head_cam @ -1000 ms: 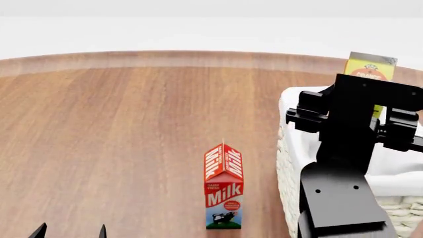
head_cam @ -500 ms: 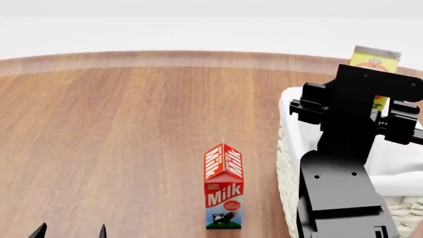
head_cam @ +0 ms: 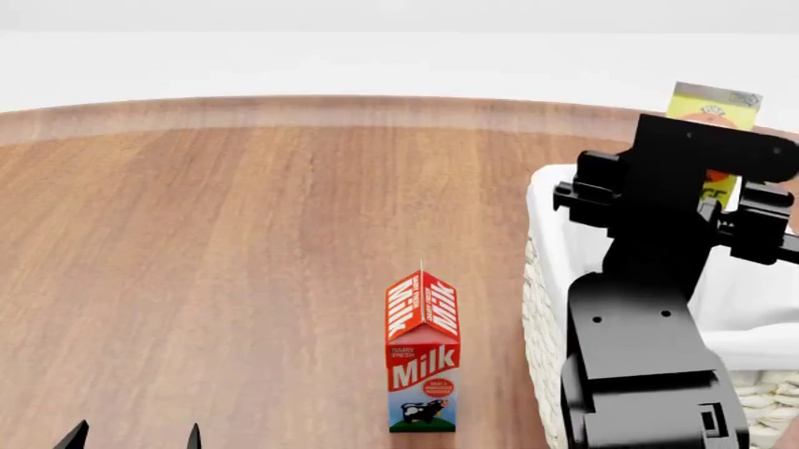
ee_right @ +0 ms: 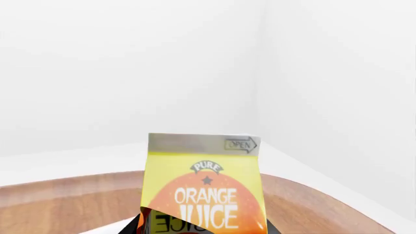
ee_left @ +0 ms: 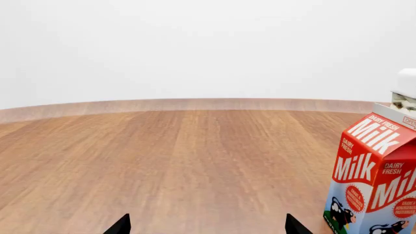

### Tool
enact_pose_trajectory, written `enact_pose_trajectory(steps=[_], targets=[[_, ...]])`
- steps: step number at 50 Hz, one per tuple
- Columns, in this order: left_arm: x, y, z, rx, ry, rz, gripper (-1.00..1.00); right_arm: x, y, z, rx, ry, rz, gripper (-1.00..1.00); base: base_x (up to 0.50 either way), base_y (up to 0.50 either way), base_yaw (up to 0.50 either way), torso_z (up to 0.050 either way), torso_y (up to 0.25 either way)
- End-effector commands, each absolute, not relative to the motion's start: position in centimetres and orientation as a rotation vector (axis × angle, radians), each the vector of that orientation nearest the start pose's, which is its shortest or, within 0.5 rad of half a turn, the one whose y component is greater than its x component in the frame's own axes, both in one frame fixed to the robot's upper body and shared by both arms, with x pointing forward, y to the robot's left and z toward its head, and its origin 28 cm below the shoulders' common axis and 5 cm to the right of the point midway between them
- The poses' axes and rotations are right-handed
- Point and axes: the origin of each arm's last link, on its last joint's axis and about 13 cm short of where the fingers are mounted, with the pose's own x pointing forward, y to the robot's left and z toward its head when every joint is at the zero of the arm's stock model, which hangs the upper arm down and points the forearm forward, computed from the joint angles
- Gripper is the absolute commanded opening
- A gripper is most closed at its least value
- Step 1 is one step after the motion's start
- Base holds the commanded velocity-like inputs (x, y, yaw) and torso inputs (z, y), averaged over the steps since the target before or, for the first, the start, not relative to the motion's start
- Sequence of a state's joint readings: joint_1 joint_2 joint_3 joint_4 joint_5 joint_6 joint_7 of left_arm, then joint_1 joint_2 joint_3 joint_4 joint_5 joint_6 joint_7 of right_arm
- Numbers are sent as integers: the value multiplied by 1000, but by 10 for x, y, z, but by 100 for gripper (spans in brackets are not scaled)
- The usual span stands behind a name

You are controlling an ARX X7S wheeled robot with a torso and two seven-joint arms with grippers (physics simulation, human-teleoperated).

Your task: Pick up the orange juice, and put it in the basket.

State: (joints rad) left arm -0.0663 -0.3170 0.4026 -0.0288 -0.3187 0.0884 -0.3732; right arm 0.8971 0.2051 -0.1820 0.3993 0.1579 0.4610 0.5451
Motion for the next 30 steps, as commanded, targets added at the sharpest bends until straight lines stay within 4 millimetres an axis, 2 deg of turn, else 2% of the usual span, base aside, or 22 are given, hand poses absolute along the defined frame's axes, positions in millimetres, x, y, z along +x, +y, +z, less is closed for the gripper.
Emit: enact_pose_trajectory(steps=[1, 17, 30], targets=[[211, 205, 13, 0, 0, 0, 100, 389, -141, 172, -168, -64, -526, -100, 0, 0, 0, 0, 0], [211, 205, 13, 0, 0, 0, 100, 403, -143, 157, -172, -49, -524, -100, 0, 0, 0, 0, 1], [211, 205, 13, 0, 0, 0, 100, 403, -146, 149, -173, -38, -531, -100, 0, 0, 0, 1, 1]])
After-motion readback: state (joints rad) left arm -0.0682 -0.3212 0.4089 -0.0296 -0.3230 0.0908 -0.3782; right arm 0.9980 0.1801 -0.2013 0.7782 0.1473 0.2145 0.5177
